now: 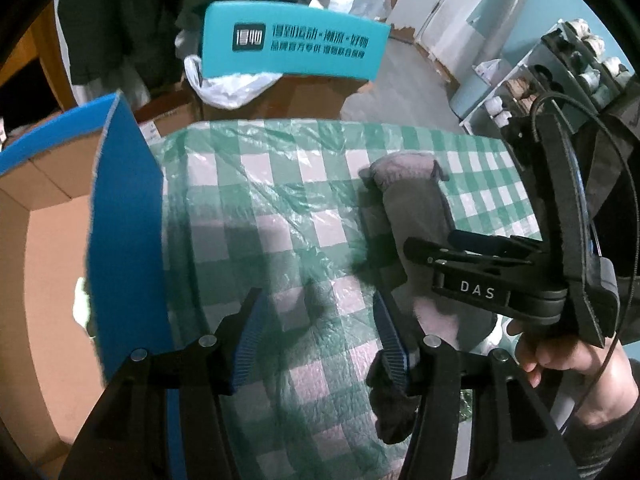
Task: Organize soft objects
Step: 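Close the right tool on the cuff of the grey fuzzy sock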
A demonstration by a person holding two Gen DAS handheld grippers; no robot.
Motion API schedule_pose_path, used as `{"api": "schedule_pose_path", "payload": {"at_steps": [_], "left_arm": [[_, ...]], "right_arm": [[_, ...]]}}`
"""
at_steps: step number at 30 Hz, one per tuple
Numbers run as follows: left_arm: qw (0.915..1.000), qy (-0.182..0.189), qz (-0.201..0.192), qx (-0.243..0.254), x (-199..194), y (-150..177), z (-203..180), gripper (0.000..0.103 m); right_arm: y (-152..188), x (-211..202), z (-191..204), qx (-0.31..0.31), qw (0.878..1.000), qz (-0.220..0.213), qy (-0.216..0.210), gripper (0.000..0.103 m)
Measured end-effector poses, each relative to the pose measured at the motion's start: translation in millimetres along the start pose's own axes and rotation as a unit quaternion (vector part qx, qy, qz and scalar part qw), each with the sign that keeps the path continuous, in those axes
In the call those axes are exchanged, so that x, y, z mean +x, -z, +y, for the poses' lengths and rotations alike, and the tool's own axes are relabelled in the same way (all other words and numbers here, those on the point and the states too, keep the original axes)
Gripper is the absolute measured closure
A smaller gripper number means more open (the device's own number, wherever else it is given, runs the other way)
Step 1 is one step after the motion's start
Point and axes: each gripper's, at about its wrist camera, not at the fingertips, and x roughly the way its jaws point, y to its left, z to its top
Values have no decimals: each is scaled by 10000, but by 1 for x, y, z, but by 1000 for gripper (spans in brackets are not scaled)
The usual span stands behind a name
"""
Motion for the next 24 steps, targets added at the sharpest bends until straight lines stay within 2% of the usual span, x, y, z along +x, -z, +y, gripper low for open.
{"api": "schedule_pose_path", "payload": {"at_steps": [9, 16, 17, 18, 21, 24], "left_arm": [[9996, -50, 264, 27, 22, 0, 1, 47], [9993, -71, 358, 72, 30, 0, -3, 47], [9993, -68, 367, 78, 30, 1, -3, 46], [9993, -69, 372, 83, 31, 1, -4, 46], [9992, -67, 387, 93, 31, 2, -6, 46], [9992, -46, 392, 86, 30, 3, -7, 46]], "right_arm": [[-3, 19, -1, -9, 9998, 202, 25, 40], [0, 24, -6, -97, 9997, 173, -118, 42], [0, 24, -6, -108, 9997, 164, -142, 54], [1, 24, -7, -117, 9996, 163, -196, 71], [1, 23, -9, -144, 9996, 100, -236, 83], [2, 17, -9, -161, 9994, -29, -289, 89]]}}
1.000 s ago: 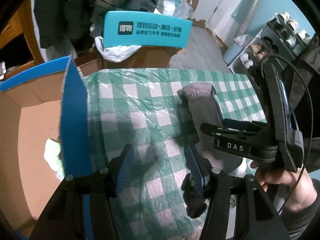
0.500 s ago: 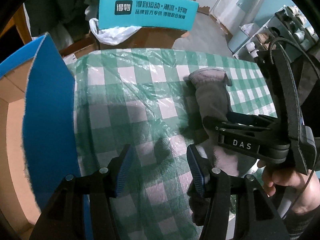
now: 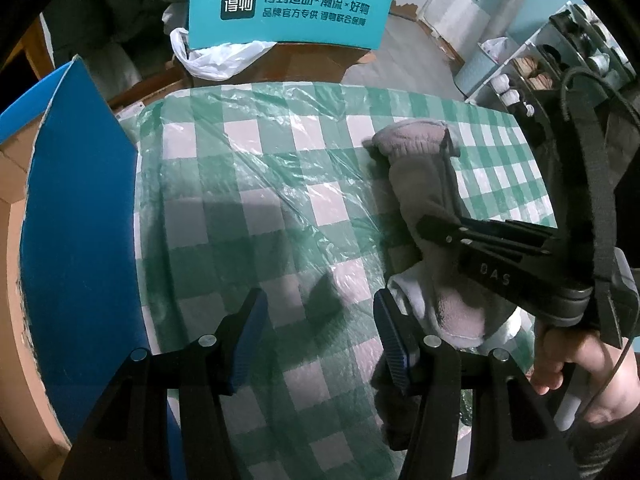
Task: Organize soft objects
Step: 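Close the right tool on the cuff of the grey fuzzy sock, then lift the grey sock with the right tool while the left tool reaches the black sock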
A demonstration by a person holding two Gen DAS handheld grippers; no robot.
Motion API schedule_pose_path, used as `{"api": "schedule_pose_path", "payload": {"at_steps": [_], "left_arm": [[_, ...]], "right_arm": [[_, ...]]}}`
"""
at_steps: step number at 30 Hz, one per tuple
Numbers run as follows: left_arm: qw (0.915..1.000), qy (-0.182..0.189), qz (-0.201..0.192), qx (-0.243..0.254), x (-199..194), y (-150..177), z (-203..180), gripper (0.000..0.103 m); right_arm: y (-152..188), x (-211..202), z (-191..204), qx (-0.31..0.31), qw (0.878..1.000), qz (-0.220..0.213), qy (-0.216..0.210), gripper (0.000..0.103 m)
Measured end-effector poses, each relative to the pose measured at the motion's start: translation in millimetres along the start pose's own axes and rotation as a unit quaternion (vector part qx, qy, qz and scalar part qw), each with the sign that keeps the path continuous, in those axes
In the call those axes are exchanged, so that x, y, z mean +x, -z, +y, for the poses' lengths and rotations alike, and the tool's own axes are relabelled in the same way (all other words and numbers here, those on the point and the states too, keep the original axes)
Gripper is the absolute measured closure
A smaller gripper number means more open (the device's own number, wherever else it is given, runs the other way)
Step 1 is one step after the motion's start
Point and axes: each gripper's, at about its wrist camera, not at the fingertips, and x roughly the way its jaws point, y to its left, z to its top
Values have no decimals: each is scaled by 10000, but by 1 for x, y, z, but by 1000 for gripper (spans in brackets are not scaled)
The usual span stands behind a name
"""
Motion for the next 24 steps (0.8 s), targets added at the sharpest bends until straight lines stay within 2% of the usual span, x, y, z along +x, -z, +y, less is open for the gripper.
{"api": "schedule_pose_path", "payload": {"at_steps": [8, 11, 15, 24], "left_arm": [[9998, 193, -18, 77, -8, 8, -9, 46], [9997, 214, -23, 153, -11, 14, -14, 41], [9995, 255, -14, 176, -14, 20, -18, 40], [9992, 387, 62, 69, -14, 39, -23, 37]], "right_arm": [[4, -32, 1, -6, 9992, -373, -132, 91], [6, -42, 2, -14, 9987, -453, -216, 91], [11, -55, 5, -30, 9981, -544, -294, 91], [40, -84, 5, -4, 9964, -727, -444, 91]]}}
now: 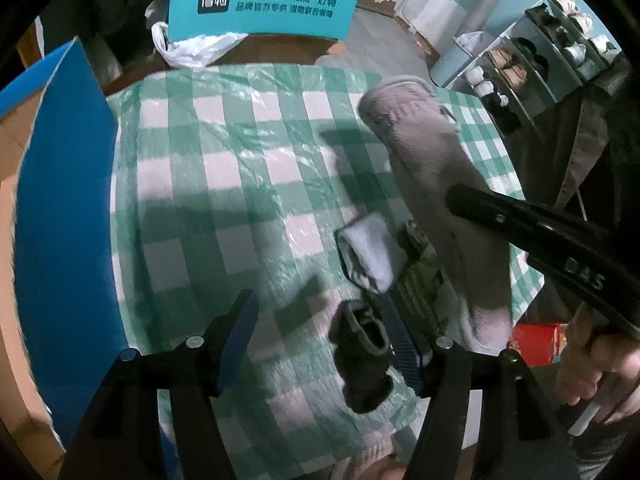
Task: Organize soft objects
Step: 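Lift the grey sock with the right tool while the left tool reaches the black sock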
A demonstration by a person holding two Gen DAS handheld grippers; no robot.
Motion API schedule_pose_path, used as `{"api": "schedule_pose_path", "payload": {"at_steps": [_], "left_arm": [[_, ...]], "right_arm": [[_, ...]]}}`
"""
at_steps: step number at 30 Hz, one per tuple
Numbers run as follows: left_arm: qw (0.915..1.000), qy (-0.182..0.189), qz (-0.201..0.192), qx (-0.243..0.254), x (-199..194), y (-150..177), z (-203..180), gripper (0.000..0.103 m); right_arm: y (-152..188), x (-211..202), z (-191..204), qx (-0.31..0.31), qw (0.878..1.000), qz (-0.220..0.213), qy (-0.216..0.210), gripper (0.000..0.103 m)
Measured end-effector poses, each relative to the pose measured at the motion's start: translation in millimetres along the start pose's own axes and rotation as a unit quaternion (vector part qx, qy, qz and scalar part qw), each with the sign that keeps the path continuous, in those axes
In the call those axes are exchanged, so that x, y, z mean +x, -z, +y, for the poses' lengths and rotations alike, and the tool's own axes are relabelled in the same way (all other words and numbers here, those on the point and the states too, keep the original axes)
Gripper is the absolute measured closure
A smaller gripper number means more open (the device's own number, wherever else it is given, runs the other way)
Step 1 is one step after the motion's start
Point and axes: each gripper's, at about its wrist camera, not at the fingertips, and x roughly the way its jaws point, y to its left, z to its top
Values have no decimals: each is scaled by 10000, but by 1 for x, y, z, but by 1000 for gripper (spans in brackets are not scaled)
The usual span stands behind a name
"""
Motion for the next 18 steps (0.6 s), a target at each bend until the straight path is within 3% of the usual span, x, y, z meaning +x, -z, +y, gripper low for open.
{"api": "schedule_pose_path", "payload": {"at_steps": [9, 18], "left_arm": [[9997, 74, 231, -17, 15, 21, -14, 36], [9985, -153, 424, 324, 38, 35, -42, 32]], "right_arm": [[38, -22, -27, 233, 9996, -12, 126, 91], [63, -25, -53, 476, 9987, -36, 158, 91]]}}
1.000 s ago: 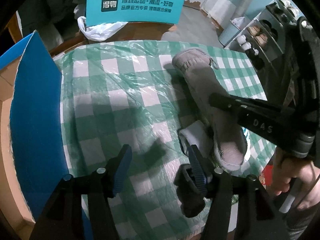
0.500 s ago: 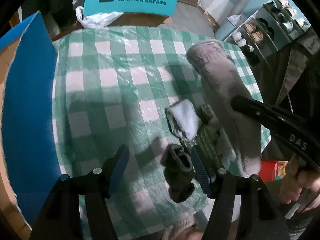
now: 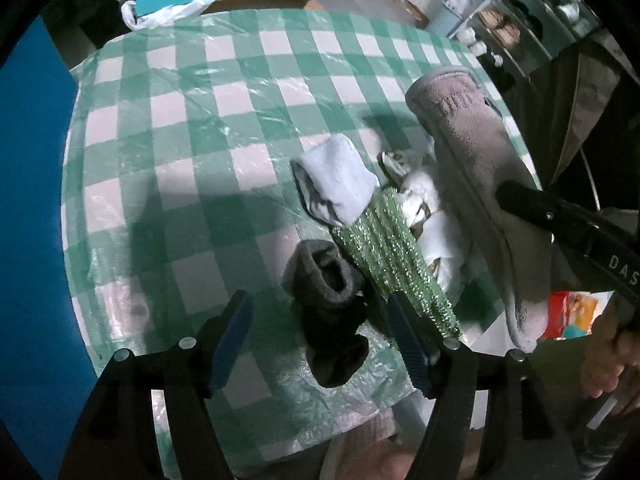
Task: Organize soft objects
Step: 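Lift the grey sock with the right tool while the left tool reaches the black sock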
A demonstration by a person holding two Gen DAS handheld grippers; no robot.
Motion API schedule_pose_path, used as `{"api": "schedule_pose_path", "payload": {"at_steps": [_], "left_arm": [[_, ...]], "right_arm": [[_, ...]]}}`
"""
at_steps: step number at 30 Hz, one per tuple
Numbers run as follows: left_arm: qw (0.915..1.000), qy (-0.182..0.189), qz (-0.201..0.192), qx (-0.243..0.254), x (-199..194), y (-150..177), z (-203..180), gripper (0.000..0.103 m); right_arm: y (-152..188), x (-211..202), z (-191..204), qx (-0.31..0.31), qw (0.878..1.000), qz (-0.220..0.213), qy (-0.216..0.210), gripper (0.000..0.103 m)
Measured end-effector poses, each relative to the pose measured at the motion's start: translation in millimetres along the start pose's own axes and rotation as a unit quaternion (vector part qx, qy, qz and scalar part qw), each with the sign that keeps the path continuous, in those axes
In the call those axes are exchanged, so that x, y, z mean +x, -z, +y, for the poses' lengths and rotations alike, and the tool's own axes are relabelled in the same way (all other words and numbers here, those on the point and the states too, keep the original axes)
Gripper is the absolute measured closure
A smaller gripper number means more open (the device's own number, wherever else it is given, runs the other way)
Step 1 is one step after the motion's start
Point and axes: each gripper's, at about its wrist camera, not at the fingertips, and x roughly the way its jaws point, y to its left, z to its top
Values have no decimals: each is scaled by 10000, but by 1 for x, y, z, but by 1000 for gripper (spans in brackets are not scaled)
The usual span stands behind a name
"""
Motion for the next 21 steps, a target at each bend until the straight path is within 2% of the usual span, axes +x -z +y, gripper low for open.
{"api": "schedule_pose_path", "payload": {"at_steps": [5, 10, 12, 14, 16, 21], "left_arm": [[9998, -144, 119, 30, 15, -2, -4, 32], [9995, -254, 119, 160, 26, -5, -8, 32], [9992, -284, 146, 242, 31, -6, -9, 41], [9989, -278, 213, 301, 35, -5, -10, 56], [9987, -255, 282, 334, 39, -4, -9, 65], [9978, -385, 105, 536, 34, -3, -13, 66]], "right_arm": [[9, 10, -13, 108, 9999, 111, 19, 92], [9, 9, -20, 186, 9998, 49, -54, 92], [9, 7, -20, 193, 9998, 9, -93, 92], [8, 6, -21, 211, 9997, -22, -134, 92], [8, 5, -22, 224, 9996, -40, -157, 92], [6, 2, -19, 214, 9995, -84, -193, 92]]}}
